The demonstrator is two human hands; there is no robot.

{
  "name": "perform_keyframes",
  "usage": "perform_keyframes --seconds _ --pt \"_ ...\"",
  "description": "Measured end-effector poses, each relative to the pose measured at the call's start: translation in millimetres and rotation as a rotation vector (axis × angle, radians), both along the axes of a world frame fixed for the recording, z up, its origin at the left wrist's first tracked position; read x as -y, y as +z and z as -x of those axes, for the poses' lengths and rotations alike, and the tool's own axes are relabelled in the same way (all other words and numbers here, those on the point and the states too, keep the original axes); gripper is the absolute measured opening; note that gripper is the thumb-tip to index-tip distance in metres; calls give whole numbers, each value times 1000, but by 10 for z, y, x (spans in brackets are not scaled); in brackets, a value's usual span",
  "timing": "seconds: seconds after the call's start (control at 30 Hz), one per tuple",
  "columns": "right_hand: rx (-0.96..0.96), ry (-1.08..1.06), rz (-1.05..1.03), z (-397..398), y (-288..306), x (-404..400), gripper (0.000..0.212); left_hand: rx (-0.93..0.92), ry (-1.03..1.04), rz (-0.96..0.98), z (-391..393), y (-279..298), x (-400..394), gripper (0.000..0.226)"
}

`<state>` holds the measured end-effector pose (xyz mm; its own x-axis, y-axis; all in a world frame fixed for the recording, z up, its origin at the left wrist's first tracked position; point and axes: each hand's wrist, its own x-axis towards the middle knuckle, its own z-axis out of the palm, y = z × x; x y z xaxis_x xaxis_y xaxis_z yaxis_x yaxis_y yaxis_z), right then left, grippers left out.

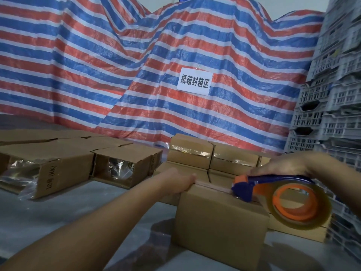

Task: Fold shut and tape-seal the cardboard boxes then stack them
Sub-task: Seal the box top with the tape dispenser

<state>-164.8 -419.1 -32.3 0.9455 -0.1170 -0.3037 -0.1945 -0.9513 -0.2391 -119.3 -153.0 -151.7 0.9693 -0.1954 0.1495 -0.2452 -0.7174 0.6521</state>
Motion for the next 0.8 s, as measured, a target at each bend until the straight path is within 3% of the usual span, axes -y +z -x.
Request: perform_keyframes --seconds 0.1,0.17,0.3,0.47,0.63,0.8 --pt "-4 1 -26 -9 5 32 69 431 119 -171 141 106 76 44" --pt "-19 4 -36 -17 7 20 69 598 2 -172 262 119 149 43" --pt "-36 24 -71 -58 -23 62 81 414 -323 -461 401 -24 286 75" --pt "-54 10 -141 -57 -6 163 87 434 -296 -514 406 -64 277 78" --pt "-40 3 -142 152 113 466 52 436 -307 -519 404 -107 251 77" --pt "-13 -25 -51 227 -120 618 73 441 -329 -511 412 -94 252 79"
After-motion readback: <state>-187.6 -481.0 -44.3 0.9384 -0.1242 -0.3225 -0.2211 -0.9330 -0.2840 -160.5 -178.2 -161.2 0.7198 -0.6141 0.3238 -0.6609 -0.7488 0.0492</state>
